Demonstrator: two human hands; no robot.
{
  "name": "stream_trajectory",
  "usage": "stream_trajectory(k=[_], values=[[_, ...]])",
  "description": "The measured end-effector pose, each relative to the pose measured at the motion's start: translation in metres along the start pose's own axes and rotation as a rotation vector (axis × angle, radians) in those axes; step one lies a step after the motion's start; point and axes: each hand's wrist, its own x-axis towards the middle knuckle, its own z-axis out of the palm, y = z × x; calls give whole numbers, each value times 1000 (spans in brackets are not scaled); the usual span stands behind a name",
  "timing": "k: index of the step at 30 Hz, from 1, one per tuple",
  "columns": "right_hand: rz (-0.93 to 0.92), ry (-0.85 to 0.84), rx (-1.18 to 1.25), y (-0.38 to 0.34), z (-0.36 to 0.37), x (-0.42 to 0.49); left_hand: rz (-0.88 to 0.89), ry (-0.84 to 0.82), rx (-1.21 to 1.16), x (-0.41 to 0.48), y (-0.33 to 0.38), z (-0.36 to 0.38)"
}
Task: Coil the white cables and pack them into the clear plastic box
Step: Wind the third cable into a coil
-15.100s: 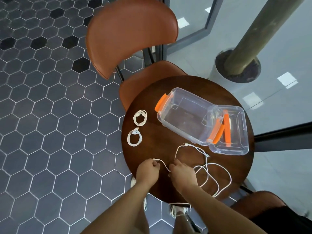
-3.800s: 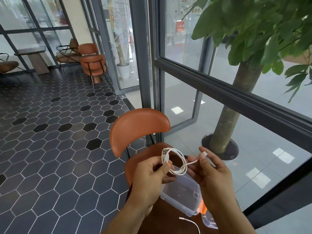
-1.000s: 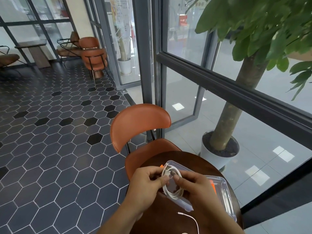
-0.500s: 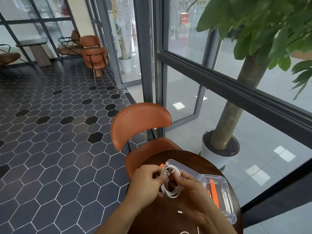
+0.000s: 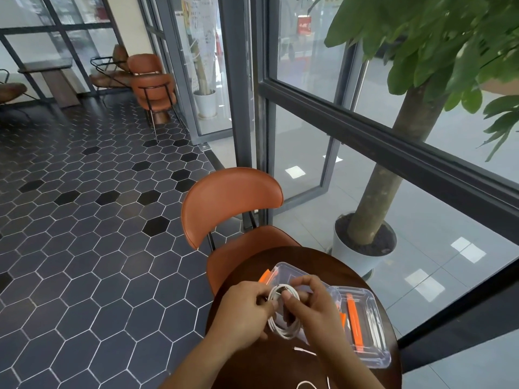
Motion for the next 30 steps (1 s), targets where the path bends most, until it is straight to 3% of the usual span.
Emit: stream_trajectory(k=[3,9,21,26,30], values=[[-62,8,-183,4,3,-1,-43,-66,-241,0,-3,1],[-73,-15,-205,-2,-1,4,-79,-105,-459,3,-7,-1],[87,-39,-23,-5,-20,8,-112,-37,-559,10,-18,-4],[88,-116,-268,7,-16,18,-165,14,-578,16,-34,-3],[136,-113,-259,16,-3,23,-205,74,-573,18,-47,1]])
